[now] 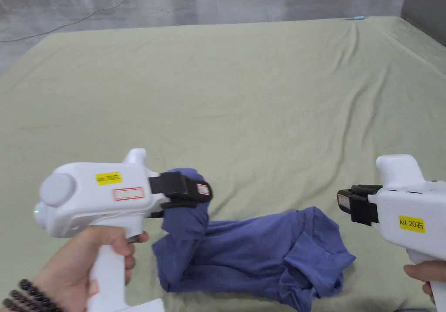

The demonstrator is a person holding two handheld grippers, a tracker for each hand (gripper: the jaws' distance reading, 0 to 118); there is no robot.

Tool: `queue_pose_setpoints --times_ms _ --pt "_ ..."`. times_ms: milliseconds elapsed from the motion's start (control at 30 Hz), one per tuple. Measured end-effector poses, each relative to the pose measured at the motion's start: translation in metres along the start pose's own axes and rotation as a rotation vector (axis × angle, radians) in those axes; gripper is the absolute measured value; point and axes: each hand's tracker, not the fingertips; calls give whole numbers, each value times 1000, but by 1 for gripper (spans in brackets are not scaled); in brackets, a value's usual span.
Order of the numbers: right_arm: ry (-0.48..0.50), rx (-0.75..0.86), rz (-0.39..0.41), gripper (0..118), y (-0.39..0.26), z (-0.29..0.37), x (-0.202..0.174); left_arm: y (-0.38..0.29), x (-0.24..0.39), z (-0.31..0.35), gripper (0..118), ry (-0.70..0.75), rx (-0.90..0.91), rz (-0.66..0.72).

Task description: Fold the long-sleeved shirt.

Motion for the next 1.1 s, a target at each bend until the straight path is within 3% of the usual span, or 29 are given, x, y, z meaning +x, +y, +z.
queue_pose_setpoints --times_ms 267,367,400,467,500,567,600,700,733,767,800,967,1100 --pt "-27 28 -88 0 -22 25 36 -32 2 -172 1 119 -257 14" --pt "-36 29 -105 0 -28 30 46 -41 -2 -197 4 169 -228 -8" --pt "-38 29 -110 0 -30 31 48 -40 -6 -200 19 175 -227 -1" --pt "-42 27 -118 0 -33 33 53 -41 -6 -199 70 27 -238 37" --pt "-44 27 -120 0 -34 34 54 -40 1 -194 83 25 -239 32" --pt "-51 27 -127 0 -34 35 55 -36 22 -178 90 126 -249 -3" --pt "-53 30 -130 0 -33 35 55 -33 26 -168 90 105 -245 -19" --pt "-41 46 -138 0 -32 37 51 -25 36 -121 86 25 -137 -88" --pt "-32 49 -139 0 -33 37 49 -24 35 -104 71 15 -83 -101" --pt "-20 48 -137 0 -33 37 46 -23 34 -89 39 7 -51 -115" --pt "-11 45 -132 0 -34 36 43 -23 32 -79 0 5 -44 -130" --pt "2 20 -105 0 -39 28 31 -32 26 -74 0 162 -43 -309" --pt "8 6 -114 0 -44 26 29 -42 5 -122 0 187 -88 -301"
